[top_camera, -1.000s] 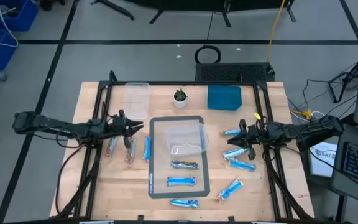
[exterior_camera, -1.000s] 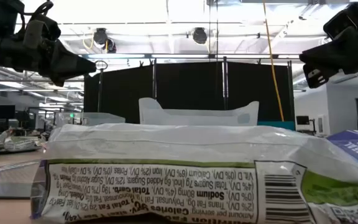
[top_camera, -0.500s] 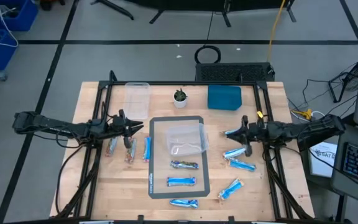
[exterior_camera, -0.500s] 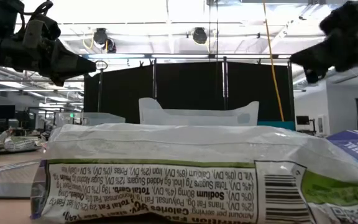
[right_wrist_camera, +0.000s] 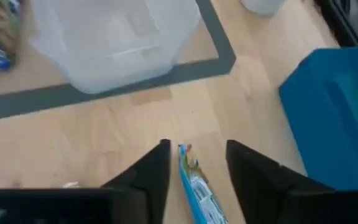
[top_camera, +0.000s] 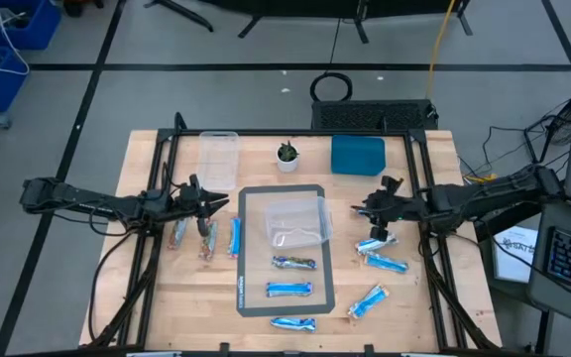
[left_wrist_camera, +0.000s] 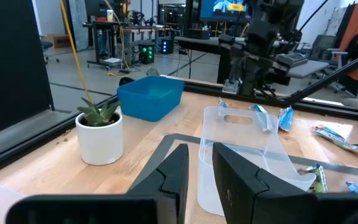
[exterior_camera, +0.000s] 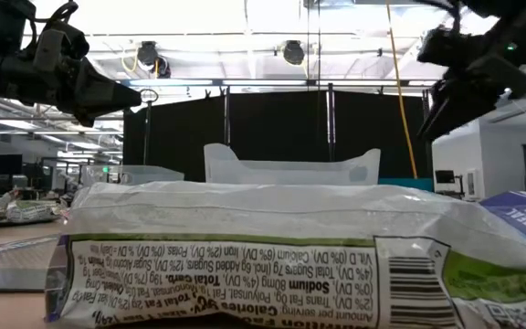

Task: Pick and place Granola Bars by type
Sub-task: Put the snack into the right bin

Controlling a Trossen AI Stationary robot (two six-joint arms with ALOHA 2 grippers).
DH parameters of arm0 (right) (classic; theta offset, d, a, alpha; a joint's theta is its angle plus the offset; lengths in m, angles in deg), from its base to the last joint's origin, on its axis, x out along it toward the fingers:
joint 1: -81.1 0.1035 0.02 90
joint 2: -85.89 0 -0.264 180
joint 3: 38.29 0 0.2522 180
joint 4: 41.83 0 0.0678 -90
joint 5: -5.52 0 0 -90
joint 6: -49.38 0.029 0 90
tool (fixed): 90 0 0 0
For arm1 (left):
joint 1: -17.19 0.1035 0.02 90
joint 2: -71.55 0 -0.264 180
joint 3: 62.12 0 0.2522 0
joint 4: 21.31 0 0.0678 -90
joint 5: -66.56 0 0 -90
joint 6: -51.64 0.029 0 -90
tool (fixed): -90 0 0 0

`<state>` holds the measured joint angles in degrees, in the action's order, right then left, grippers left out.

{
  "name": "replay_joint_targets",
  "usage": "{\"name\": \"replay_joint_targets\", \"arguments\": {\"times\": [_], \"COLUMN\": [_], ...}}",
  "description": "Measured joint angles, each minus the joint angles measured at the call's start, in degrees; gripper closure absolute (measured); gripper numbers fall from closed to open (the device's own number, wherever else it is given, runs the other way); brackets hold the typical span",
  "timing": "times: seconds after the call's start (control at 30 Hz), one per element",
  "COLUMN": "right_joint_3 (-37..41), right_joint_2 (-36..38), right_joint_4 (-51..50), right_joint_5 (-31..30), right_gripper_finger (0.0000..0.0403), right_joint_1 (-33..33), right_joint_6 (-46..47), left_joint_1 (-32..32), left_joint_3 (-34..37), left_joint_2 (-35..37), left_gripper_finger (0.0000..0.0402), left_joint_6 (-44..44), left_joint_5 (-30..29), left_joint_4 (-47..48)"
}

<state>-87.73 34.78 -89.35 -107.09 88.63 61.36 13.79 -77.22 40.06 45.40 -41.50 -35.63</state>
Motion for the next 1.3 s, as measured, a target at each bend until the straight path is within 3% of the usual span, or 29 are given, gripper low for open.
{"name": "replay_joint_targets", "arguments": {"times": [0.17, 0.33, 0.83, 1.3], "right_joint_3": [-0.5, -0.5, 1.6, 3.4], "right_joint_2": [-7.9, -12.6, -20.2, -20.8], "right_joint_4": [-2.8, -2.5, -2.0, -1.1], "right_joint_5": [0.2, 0.2, 0.4, 0.2], "right_gripper_finger": [0.0189, 0.0163, 0.0164, 0.0165], "right_joint_1": [-1.6, -2.0, -2.6, -6.9], "right_joint_6": [0.9, 1.4, 4.6, 5.0], "left_joint_1": [0.0, 0.0, 0.0, 0.0], "left_joint_3": [0.0, 0.0, 0.0, 0.0], "left_joint_2": [0.0, 0.0, 0.0, 0.0], "left_gripper_finger": [0.0323, 0.0323, 0.0323, 0.0323], "left_joint_6": [0.0, 0.0, 0.0, 0.0], "left_joint_5": [0.0, 0.0, 0.0, 0.0], "left_joint_4": [0.0, 0.0, 0.0, 0.0]}}
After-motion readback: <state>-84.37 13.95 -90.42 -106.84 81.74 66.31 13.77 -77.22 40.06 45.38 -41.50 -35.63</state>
